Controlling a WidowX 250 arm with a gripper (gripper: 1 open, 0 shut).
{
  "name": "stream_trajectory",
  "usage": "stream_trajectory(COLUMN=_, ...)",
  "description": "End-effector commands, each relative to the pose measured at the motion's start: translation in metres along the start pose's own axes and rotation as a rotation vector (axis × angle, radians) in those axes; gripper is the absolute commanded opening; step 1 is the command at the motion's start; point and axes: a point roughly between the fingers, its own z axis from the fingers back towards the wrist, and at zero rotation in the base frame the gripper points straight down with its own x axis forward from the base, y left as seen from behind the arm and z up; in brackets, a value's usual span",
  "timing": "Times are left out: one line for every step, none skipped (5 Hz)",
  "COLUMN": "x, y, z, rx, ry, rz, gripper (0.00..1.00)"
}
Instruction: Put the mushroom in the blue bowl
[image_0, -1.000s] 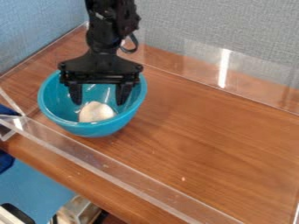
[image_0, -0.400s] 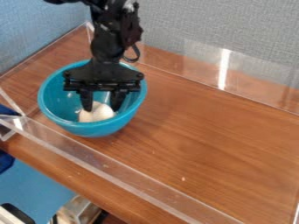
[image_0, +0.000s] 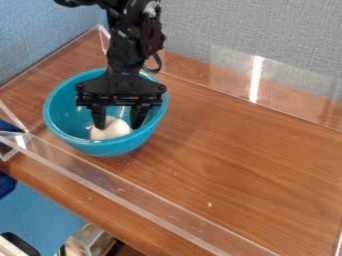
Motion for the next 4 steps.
stream_trajectory(x=0.0102, y=-0.0028, z=0.0064, rx=-0.022, ry=-0.03, rz=0.019, gripper=1.0)
stream_trajectory(x=0.0103, y=-0.0035, z=0.0051, rx=-0.022, ry=-0.024, rz=0.026, gripper=0.0)
stream_trajectory(x=0.0107, y=-0.0038, z=0.0043, rx=-0.022, ry=-0.021, rz=0.033, gripper=0.0)
stream_trajectory(x=0.0111, y=-0.0055, z=0.001, rx=-0.018, ry=-0.016, rz=0.035, gripper=1.0)
